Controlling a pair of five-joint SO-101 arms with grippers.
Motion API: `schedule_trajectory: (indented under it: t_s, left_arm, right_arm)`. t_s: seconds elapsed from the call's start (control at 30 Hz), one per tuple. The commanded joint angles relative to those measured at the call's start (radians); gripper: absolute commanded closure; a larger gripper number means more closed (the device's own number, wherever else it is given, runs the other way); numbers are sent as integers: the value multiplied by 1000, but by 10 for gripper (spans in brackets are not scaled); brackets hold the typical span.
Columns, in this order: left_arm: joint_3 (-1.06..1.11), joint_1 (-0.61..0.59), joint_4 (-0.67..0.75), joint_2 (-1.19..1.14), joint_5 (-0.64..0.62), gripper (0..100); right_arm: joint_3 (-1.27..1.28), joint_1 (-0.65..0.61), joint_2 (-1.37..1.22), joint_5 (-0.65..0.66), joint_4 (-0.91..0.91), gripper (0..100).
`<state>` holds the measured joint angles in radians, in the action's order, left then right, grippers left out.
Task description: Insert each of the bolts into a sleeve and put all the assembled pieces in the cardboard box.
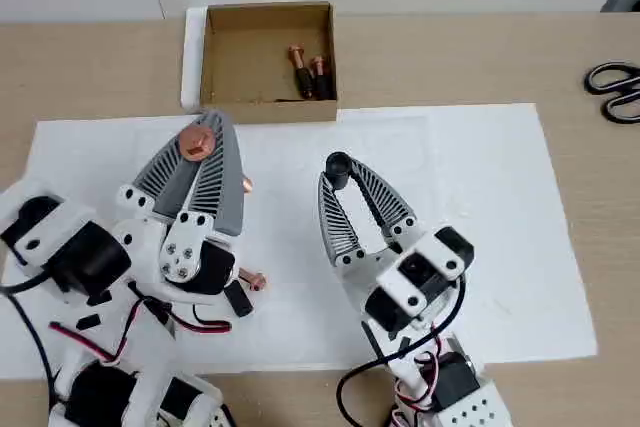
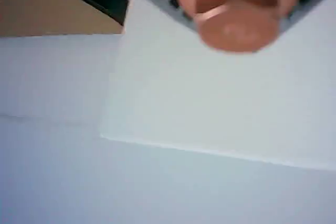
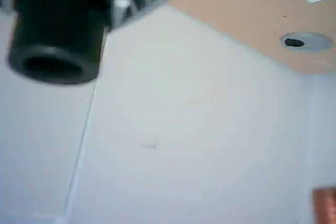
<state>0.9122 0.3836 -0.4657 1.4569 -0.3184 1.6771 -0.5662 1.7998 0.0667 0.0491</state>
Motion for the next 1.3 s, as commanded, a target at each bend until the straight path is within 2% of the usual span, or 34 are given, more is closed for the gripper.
schedule_trajectory:
  t_s: [0.0, 0.1, 0.23, 0.37, 0.6, 0.9, 1.07, 1.27]
  left_arm:
    - [-25, 57, 32, 8, 6, 994]
    - [-73, 110, 32, -17, 8, 994]
    - [-173, 126, 34, -106, 9, 994]
    - [-232, 126, 97, -209, 98, 994]
    - [-177, 192, 146, -267, 124, 994]
    - [-163, 198, 146, -278, 126, 994]
    - [-130, 198, 146, -321, 226, 994]
    - [-122, 193, 143, -344, 224, 994]
  right_arm:
    - [6, -7, 2, 21, 27, 992]
    - [6, -7, 2, 21, 27, 992]
    - [6, -12, 2, 21, -25, 992]
    - [6, -45, 10, 25, -81, 992]
    - [6, -53, 10, 26, -85, 992]
    - [6, -51, 5, 28, -128, 993]
    - [6, -51, 10, 28, -171, 993]
    - [6, -53, 12, 28, -151, 992]
